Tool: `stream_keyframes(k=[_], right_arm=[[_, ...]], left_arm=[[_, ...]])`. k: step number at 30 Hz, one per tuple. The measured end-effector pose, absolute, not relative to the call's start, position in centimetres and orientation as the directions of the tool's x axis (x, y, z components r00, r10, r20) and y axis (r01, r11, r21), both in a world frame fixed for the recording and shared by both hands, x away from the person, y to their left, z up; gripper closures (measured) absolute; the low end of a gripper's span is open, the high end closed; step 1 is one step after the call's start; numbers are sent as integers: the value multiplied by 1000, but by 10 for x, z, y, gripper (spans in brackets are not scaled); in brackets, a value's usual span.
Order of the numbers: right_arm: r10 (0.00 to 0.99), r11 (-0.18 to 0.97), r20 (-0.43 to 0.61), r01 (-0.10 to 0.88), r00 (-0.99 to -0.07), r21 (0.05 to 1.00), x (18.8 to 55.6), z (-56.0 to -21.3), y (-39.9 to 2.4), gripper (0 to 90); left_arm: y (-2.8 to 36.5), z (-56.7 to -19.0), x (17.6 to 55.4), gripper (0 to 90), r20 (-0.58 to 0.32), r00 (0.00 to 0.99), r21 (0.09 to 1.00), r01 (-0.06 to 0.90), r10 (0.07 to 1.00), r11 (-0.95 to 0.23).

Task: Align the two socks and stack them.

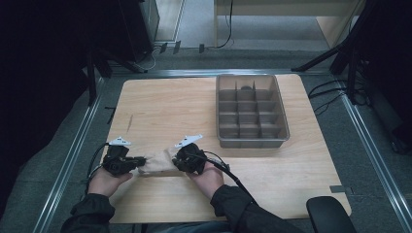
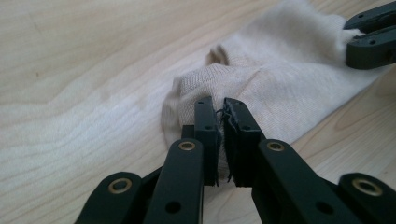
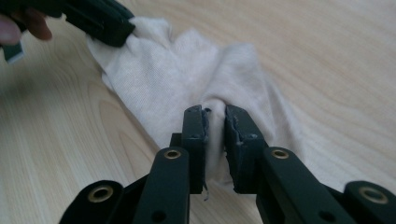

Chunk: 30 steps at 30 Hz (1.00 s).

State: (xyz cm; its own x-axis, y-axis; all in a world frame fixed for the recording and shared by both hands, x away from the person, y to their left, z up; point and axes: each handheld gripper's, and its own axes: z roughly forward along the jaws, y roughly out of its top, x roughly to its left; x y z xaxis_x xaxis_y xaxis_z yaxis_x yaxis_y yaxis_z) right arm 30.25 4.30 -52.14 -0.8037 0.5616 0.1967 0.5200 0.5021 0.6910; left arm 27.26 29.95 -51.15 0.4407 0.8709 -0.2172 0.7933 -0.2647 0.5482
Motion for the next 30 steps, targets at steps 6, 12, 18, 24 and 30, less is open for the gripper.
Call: stream_keyframes(k=[6,12,18,24,30], right_arm=[[550,511,200,516,-811,687,305,-527,40,659],[526,487,216,499,-823,717,306,-513,31,625],[523,473,230,504,-821,723,315,-507,22,715],[548,487,219,521,-807,701,322,-514,17,802],[559,500,221,538,-799,679,326,-530,24,697]], left_arm=[[303,-514,273,793,-237,433,546,800,870,-249],[310,-499,270,659,-237,403,602,775,884,-191],[303,-504,274,686,-223,413,581,784,883,-220],[298,-511,275,726,-233,429,562,792,873,-239],[297,-523,279,727,-214,428,528,807,878,-265]])
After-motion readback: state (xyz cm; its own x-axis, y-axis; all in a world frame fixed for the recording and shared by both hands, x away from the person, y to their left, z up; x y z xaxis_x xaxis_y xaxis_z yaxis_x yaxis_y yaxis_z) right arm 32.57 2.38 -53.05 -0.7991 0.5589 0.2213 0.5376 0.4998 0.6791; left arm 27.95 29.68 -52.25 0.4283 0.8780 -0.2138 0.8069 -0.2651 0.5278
